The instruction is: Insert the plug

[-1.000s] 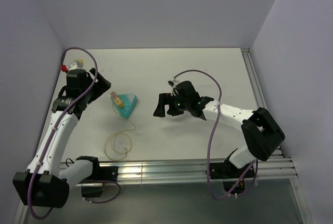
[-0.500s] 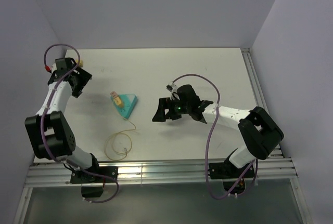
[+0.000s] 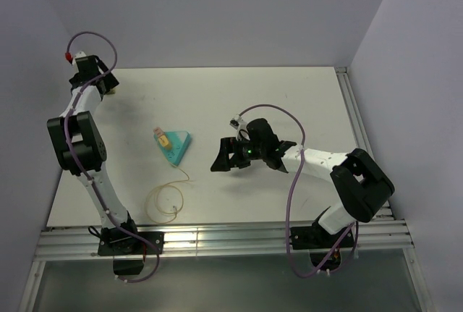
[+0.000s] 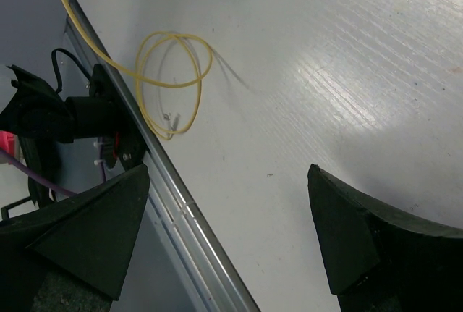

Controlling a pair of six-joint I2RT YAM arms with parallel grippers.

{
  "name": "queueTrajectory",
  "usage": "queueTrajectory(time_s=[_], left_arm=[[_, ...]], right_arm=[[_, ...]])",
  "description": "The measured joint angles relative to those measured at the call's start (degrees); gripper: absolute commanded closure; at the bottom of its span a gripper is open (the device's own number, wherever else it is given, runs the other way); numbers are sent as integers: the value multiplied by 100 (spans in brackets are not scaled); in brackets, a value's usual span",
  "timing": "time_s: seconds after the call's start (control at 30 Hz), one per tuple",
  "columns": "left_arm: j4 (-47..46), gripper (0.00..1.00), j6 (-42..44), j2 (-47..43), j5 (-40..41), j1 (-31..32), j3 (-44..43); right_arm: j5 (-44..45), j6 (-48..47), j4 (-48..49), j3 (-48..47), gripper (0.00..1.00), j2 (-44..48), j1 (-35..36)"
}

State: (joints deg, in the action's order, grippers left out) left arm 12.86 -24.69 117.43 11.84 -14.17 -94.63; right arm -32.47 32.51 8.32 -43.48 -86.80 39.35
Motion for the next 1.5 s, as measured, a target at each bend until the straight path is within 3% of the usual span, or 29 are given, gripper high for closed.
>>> queueTrajectory(time_s=[0.27,0.47,0.67,0.8,1.3,1.43,1.5], left_arm=[[-754,12,1860,850,-522,-133,-249],[-763,9,2485,1401,-1161,-249,-726],[-702,10,3005,1985,-1360,-271,-1622],[-691,8,3412,2118,-1360,-212,-1703],[-638,5,3864,2949,-1080,-116,-2719],[-647,9,3950,2994,-994,-109,-2789],[-647,18,4013,2994,-981,-109,-2789]], right_arm=[[-22,-24,13,0,3,0,0],[-11,-120,-50,2,3,0,-2],[-13,-142,-59,2,4,0,-2],[-11,-192,-111,2,4,0,-2],[-15,-214,-153,2,3,-275,0],[-13,-214,-151,2,4,-343,-2],[-15,-214,-155,2,3,-367,-2]])
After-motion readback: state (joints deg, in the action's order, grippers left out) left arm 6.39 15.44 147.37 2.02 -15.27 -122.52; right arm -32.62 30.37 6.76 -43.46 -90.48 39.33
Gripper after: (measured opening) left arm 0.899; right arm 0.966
